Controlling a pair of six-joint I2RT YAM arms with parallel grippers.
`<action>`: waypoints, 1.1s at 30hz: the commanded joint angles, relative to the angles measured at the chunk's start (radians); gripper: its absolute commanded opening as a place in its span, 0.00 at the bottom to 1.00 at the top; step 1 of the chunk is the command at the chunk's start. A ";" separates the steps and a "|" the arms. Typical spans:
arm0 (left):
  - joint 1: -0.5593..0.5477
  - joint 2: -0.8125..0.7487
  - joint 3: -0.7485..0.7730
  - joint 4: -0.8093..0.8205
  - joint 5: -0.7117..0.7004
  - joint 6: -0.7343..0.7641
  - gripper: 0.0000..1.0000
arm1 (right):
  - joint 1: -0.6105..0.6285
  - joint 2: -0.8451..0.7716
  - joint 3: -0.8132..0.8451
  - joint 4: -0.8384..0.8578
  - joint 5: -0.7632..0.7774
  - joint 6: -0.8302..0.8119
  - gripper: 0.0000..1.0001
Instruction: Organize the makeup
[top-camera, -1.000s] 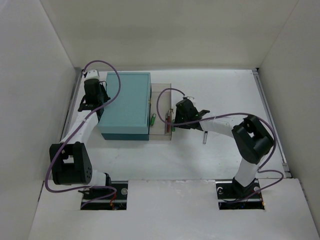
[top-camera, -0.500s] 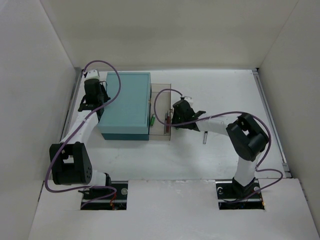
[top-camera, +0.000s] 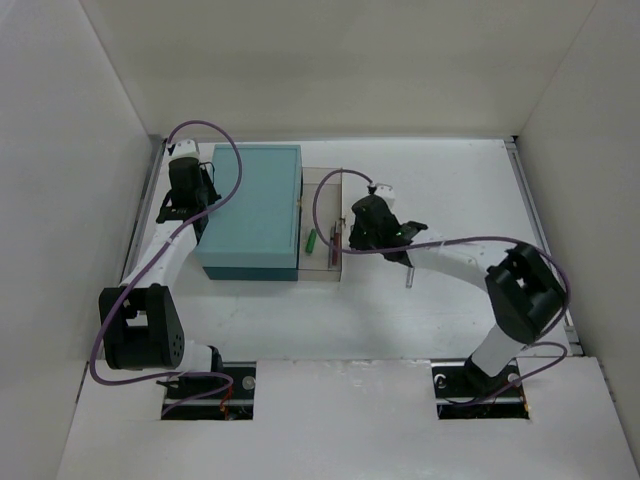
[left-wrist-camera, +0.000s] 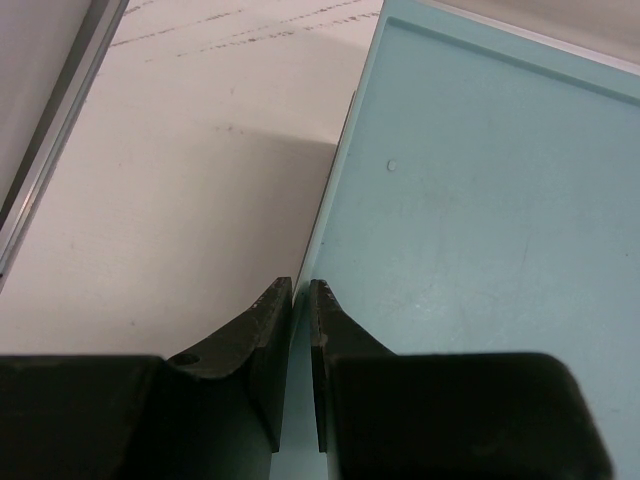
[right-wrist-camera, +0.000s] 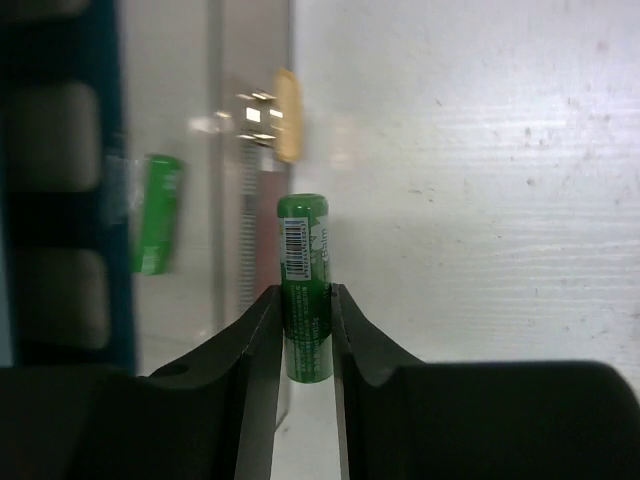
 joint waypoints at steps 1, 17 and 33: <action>-0.033 0.030 -0.046 -0.206 0.084 -0.008 0.10 | 0.040 -0.113 0.067 0.026 0.027 -0.058 0.11; -0.032 0.021 -0.049 -0.206 0.080 -0.008 0.10 | 0.103 0.109 0.257 0.019 -0.065 -0.066 0.29; -0.041 0.009 -0.054 -0.208 0.080 -0.009 0.10 | -0.006 -0.191 -0.051 -0.065 0.051 0.004 0.52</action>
